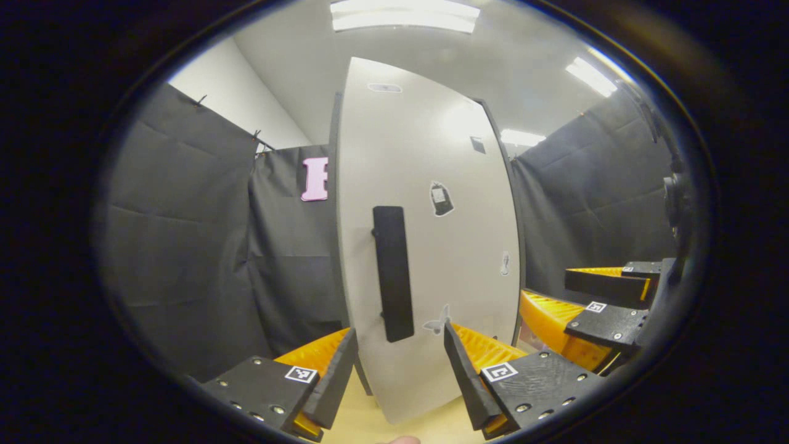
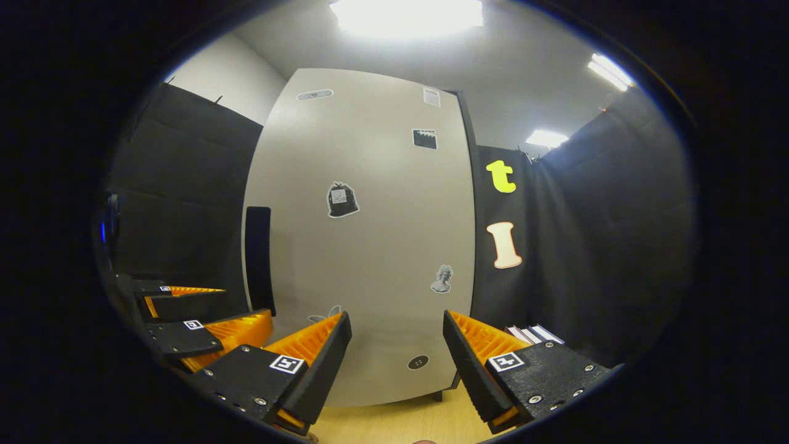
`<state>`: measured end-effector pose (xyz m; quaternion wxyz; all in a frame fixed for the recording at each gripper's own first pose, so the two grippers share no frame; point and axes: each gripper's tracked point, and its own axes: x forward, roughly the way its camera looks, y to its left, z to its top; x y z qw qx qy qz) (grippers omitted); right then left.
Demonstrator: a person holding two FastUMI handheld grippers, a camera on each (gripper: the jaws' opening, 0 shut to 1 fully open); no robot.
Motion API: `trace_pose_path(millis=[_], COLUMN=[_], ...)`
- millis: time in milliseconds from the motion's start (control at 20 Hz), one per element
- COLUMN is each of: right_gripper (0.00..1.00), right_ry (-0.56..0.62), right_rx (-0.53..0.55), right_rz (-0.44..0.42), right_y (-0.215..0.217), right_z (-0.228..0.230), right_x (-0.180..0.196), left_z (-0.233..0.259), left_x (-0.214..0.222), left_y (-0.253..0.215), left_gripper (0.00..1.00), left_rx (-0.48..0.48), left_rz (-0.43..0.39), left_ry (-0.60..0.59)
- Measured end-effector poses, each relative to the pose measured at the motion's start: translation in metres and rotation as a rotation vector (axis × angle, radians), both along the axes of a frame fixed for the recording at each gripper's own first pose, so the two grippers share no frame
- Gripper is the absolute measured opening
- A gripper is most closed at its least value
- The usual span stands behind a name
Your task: Open the cabinet door with the right hand, grasp the bottle in the cabinet with the left hand and place it on the coaster, then close the cabinet door with the right hand.
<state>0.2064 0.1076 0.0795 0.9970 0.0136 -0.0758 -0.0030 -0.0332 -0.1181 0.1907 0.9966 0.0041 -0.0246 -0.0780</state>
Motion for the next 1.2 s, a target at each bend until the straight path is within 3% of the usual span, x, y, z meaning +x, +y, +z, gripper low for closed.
trace_pose_path(millis=[250,600,1200], right_gripper=[0.92,0.92,0.92], right_ry=[0.033,0.041,0.101], right_rx=[0.02,-0.018,0.057], right_rz=[0.012,0.001,-0.025], right_y=[-0.001,0.001,-0.007], right_z=[-0.003,-0.006,-0.02], right_x=[0.002,0.002,0.014], left_z=[-0.004,0.004,0.001], left_x=[0.006,0.004,0.001], left_y=[-0.01,-0.001,0.001], left_gripper=[0.81,0.81,0.81], left_rx=[-0.093,-0.001,-0.063], left_rz=[0.016,0.079,0.144], left_ry=[0.023,-0.004,-0.001])
